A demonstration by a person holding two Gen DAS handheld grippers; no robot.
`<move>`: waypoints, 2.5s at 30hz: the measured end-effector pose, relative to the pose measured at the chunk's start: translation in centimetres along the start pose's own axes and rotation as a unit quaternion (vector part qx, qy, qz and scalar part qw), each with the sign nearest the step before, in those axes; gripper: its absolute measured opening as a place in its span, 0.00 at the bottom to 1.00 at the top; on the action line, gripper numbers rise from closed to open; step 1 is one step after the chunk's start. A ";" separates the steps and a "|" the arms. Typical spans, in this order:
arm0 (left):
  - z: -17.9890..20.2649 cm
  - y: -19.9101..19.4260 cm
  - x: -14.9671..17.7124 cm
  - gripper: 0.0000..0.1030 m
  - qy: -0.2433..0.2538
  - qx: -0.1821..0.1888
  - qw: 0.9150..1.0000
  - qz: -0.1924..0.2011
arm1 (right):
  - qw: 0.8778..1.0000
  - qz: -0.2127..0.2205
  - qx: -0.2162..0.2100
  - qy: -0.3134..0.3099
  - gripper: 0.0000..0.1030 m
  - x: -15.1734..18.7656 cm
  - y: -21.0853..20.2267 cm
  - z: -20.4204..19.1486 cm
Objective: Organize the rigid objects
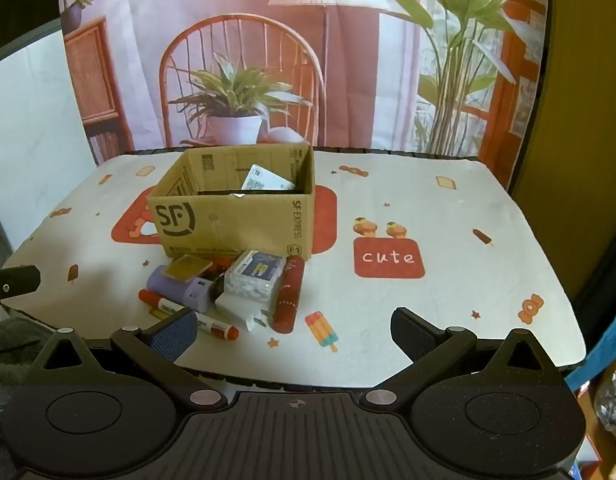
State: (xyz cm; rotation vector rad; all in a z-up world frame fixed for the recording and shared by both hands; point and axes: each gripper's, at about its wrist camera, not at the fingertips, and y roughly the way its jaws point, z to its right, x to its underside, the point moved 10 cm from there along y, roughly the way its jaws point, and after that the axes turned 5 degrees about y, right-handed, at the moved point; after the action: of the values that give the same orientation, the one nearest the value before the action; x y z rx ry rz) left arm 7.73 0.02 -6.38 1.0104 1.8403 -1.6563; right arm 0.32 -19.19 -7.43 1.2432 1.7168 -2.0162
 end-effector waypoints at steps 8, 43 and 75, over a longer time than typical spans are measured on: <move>-0.1 -0.1 0.0 1.00 -0.004 0.000 1.000 -0.001 | 1.000 -0.001 0.001 -0.001 1.00 0.1 0.0 0.0; 0.4 0.4 0.5 1.00 -0.008 0.006 1.000 -0.009 | 1.000 -0.005 0.001 0.001 1.00 0.2 0.3 0.1; 0.5 0.5 0.6 1.00 -0.011 0.009 1.000 -0.013 | 1.000 -0.010 0.001 0.000 1.00 0.2 0.5 0.0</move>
State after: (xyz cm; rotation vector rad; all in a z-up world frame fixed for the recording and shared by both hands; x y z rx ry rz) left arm 7.62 -0.29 -7.24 0.9759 1.8353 -1.6959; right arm 0.50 -19.29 -7.93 1.2310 1.7329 -2.0301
